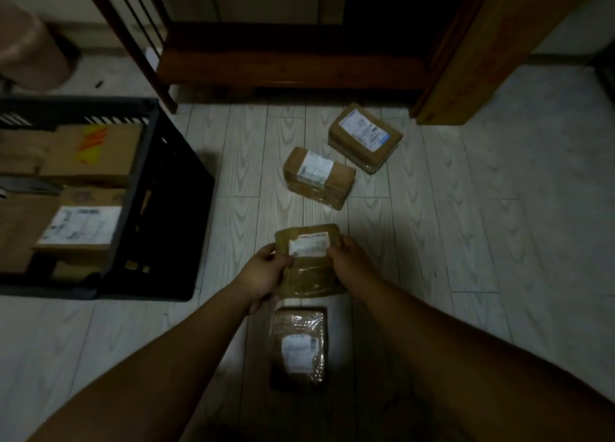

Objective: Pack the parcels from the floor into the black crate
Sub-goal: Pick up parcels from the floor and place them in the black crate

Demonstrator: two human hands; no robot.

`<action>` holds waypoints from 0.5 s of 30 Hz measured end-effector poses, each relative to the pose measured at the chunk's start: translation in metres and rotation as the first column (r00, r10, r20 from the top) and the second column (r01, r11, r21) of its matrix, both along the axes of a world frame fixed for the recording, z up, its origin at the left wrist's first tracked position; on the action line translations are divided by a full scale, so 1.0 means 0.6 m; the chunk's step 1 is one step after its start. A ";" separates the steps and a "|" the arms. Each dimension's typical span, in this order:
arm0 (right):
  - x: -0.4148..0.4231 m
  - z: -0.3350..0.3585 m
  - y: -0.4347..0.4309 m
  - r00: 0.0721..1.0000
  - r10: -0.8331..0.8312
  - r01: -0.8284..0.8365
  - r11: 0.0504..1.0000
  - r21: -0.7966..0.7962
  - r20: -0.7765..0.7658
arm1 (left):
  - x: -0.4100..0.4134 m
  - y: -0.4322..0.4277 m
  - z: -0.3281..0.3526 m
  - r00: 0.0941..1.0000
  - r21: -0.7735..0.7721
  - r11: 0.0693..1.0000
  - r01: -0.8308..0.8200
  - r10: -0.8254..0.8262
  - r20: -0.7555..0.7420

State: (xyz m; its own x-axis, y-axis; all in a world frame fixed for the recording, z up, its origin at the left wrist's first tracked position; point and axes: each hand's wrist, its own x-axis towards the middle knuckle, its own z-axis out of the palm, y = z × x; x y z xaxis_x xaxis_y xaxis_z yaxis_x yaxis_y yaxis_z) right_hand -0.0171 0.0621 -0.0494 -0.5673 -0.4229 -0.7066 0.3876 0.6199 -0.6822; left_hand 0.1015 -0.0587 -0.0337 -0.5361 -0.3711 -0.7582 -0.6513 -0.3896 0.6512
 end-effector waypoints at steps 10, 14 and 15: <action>0.045 0.504 0.005 0.977 -0.110 0.059 0.964 -0.260 -0.185 | 0.030 -0.027 0.504 0.949 -0.208 0.974 -0.086 0.016 -0.316; 0.077 0.719 -0.005 0.959 -0.134 0.043 0.940 -0.339 -0.250 | 0.061 -0.043 0.714 0.933 -0.319 0.947 -0.047 -0.073 -0.353; 0.087 0.766 -0.007 0.955 -0.139 0.038 0.935 -0.352 -0.264 | 0.070 -0.046 0.762 0.929 -0.327 0.944 -0.045 -0.081 -0.361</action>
State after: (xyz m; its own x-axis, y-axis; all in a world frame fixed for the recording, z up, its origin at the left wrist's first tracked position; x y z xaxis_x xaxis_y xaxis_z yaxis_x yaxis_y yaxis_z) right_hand 0.0351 0.0576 0.4103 -0.7666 -0.5473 -0.3358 0.1921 0.3036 -0.9332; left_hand 0.1433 -0.0865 0.4232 -0.7596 -0.5496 -0.3476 -0.3489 -0.1066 0.9311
